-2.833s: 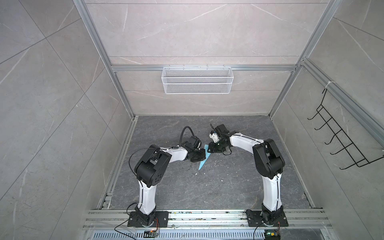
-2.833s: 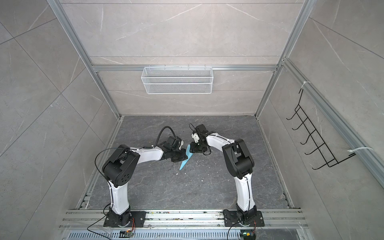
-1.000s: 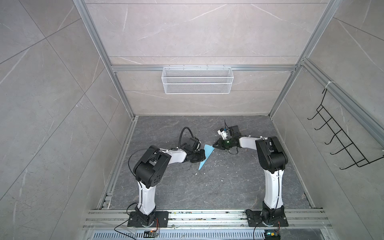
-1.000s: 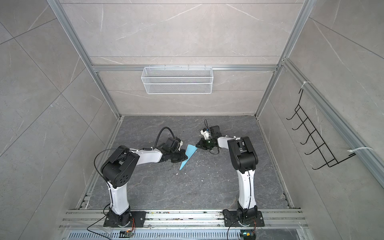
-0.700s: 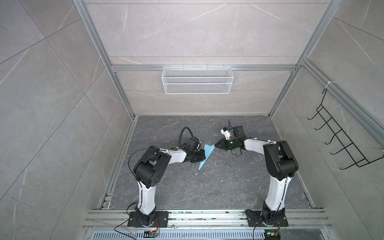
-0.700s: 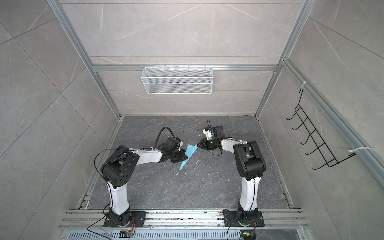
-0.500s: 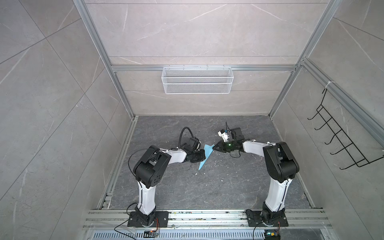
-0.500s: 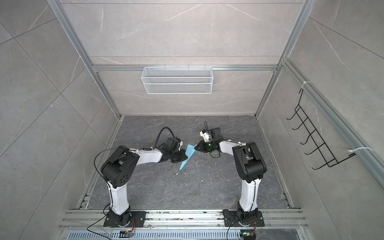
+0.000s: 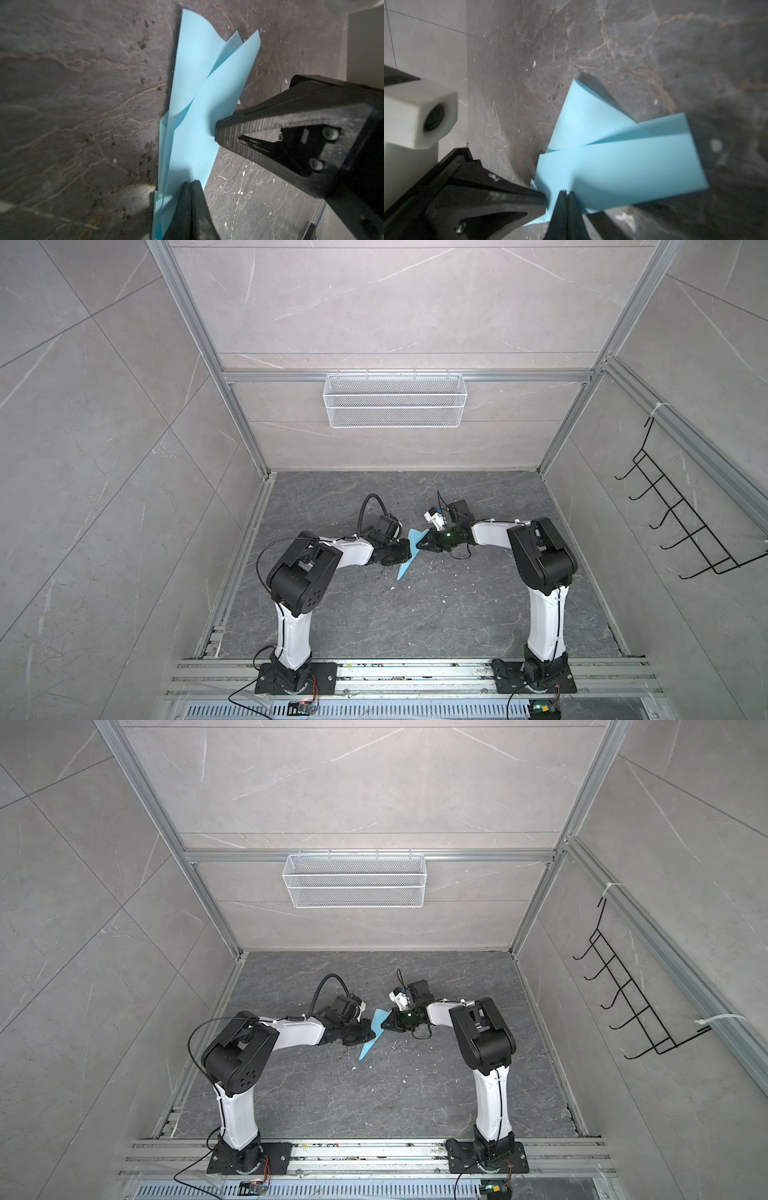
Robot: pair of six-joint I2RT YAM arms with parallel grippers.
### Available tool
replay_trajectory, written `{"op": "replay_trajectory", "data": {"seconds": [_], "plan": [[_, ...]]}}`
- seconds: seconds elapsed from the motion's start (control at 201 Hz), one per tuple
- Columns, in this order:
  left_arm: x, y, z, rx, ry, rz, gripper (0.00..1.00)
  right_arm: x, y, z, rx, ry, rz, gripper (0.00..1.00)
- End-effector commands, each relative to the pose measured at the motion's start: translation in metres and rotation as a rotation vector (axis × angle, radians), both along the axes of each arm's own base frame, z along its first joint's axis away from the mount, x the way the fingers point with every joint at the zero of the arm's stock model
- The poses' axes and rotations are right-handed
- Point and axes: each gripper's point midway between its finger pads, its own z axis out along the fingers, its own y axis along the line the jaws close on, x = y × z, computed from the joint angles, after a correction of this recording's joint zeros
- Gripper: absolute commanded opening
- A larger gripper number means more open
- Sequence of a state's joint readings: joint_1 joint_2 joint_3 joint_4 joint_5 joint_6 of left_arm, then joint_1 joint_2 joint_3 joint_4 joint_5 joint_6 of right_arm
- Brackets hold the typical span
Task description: Fold a paper plane with a square sheet of paper (pick it up from the middle)
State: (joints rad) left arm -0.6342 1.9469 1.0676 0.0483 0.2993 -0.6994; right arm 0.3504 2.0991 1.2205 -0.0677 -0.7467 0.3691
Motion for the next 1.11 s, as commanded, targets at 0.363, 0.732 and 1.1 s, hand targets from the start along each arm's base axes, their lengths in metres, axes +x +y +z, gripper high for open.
{"op": "replay_trajectory", "data": {"seconds": [0.363,0.732,1.1], "plan": [[-0.030,0.045,-0.044,0.199,0.131,0.047,0.00,0.044,-0.057,-0.035,-0.130,0.065,-0.168,0.03],[-0.026,0.038,-0.035,0.173,0.113,0.020,0.00,0.057,-0.064,0.020,-0.140,-0.065,-0.210,0.04],[-0.023,0.031,-0.027,0.151,0.106,-0.001,0.00,0.000,-0.013,0.033,-0.151,-0.077,-0.072,0.07]]}}
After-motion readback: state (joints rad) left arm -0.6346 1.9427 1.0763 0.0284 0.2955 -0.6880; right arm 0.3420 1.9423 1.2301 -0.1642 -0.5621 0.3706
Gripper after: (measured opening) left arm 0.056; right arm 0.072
